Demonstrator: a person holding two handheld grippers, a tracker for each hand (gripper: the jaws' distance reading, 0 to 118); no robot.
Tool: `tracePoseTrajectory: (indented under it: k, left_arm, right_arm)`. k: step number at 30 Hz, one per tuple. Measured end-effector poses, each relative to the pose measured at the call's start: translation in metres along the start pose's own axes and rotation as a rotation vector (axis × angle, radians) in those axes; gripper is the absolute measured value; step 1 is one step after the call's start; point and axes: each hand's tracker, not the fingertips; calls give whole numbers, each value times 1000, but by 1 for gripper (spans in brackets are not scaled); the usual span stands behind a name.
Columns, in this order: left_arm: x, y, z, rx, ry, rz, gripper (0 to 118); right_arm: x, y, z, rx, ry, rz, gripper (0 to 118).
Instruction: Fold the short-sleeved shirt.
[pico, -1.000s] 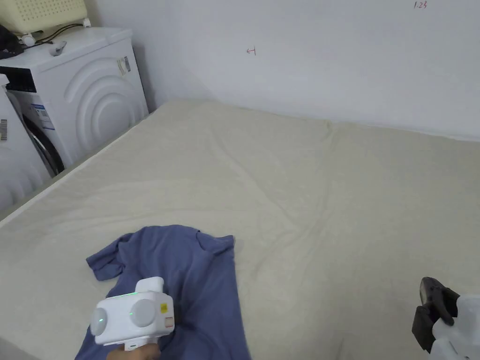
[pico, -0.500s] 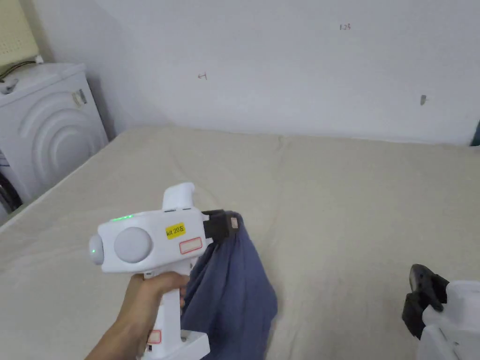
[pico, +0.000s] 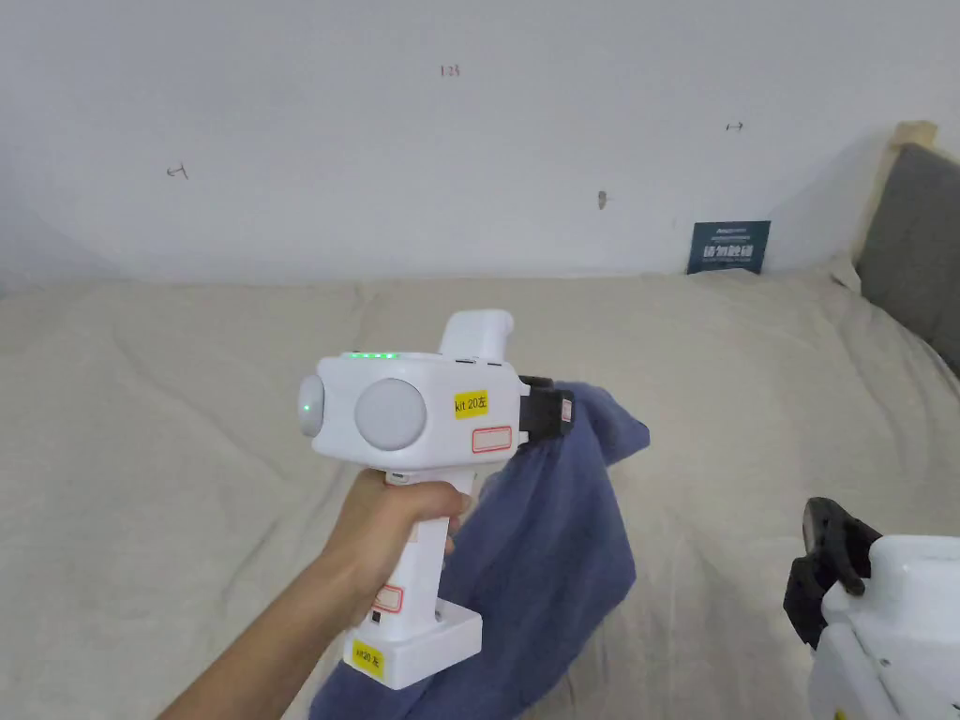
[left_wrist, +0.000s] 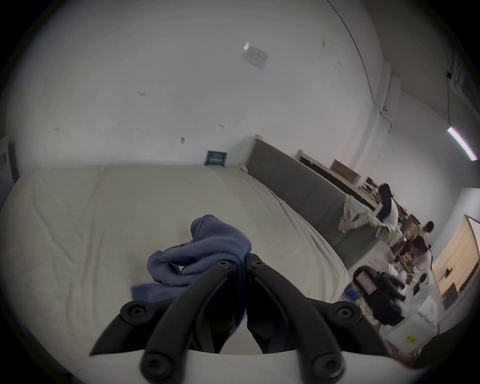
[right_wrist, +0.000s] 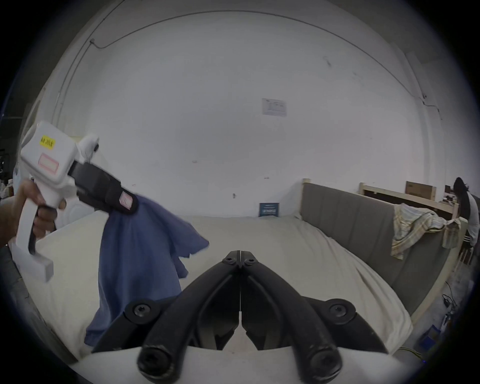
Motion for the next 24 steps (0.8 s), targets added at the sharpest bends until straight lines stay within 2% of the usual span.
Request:
tracePoseTrajectory:
  k: [6,12,15,17,19,20,21,22,23,24]
  left_arm:
    - [12,-67,-78,-184,-54,30,7]
    - [-1,-150,-143,-465,103,-66,7]
    - [-10,-181,-163,-531,183,-103,7]
    - [-15,-192,-169,-567,182,-106,7]
    - [-16,-190,-164,-520,187,-66,8]
    - [-16,-186,-158,-489,176,-28,17]
    - [-15,-182,-150,-460,162,-4,40]
    - [-14,-175,-141,-419,147,20,79]
    - [-12,-169,-133,-389,142,33,98]
    - [-11,-161,-122,-345,143,40,107]
  right_arm:
    - [17,-6,3,-26,-47,-7,0]
    - [17,-15,-3,-57,-48,-15,0]
    - [13,-17,-7,-73,-40,-11,0]
    - [12,-18,-9,-76,-36,-9,0]
    - [11,-17,-10,-77,-32,-14,0]
    - [11,-17,-10,-77,-30,-15,0]
    - [10,-16,-11,-76,-28,-14,0]
    - [9,-15,-11,-74,-27,-12,0]
    - [8,-14,-11,-72,-29,-10,0]
    - [7,-13,-11,-68,-28,-8,0]
